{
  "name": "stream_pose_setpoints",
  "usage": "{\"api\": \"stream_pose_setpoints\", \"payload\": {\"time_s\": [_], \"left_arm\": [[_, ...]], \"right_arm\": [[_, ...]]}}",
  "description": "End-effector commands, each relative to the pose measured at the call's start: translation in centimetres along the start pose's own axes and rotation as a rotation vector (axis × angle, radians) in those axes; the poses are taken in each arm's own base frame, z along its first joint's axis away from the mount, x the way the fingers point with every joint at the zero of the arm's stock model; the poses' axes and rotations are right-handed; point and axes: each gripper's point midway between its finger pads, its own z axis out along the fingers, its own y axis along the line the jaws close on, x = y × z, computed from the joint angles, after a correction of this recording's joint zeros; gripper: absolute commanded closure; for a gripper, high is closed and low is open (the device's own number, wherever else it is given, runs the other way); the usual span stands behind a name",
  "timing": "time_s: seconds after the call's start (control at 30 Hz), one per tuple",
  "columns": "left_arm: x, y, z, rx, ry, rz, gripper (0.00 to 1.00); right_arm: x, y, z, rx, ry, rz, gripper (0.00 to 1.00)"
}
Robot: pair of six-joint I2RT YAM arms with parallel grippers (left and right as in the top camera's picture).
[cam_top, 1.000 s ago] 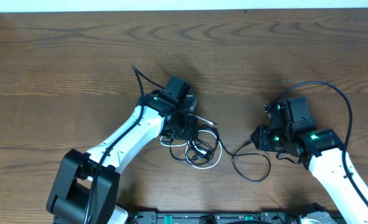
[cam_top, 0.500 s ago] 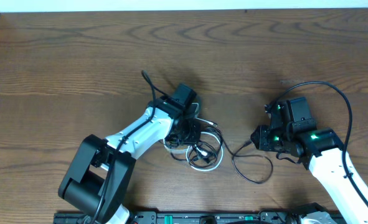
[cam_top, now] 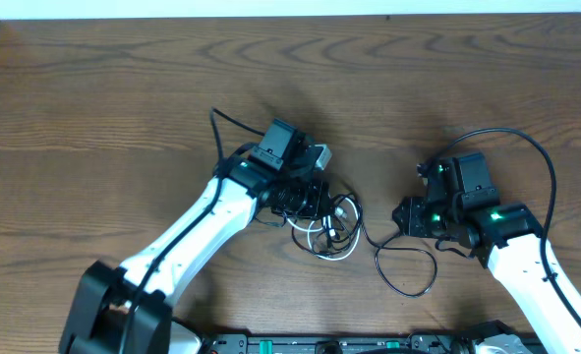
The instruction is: Untangle cables
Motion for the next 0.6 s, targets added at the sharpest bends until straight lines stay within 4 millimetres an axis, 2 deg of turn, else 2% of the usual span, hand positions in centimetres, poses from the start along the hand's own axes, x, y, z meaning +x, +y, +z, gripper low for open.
{"api": "stream_pose_setpoints", "payload": {"time_s": [0.0, 0.27, 0.4, 0.57], "left_arm": [[0.1, -2.9, -1.0, 0.129, 0.019, 0.018, 0.93], [0.9, -5.6, -1.7, 0.293, 0.065, 0.082, 0.93], [0.8, -8.0, -2.6, 0.432, 0.074, 0.139, 0.92], [1.2, -9.7, -3.5, 0.538, 0.096, 0.175, 0.93]], "right_arm": [[-0.3, 1.8, -0.4, -0.091, -0.006, -0.01, 0.56], [-0.4, 3.5, -0.6, -0.187, 0.001, -0.031, 0.5], [-0.1, 4.2, -0.7, -0.227, 0.015, -0.056, 0.48], [0.1, 4.6, -0.8, -0.251, 0.016, -0.099, 0.47]]}}
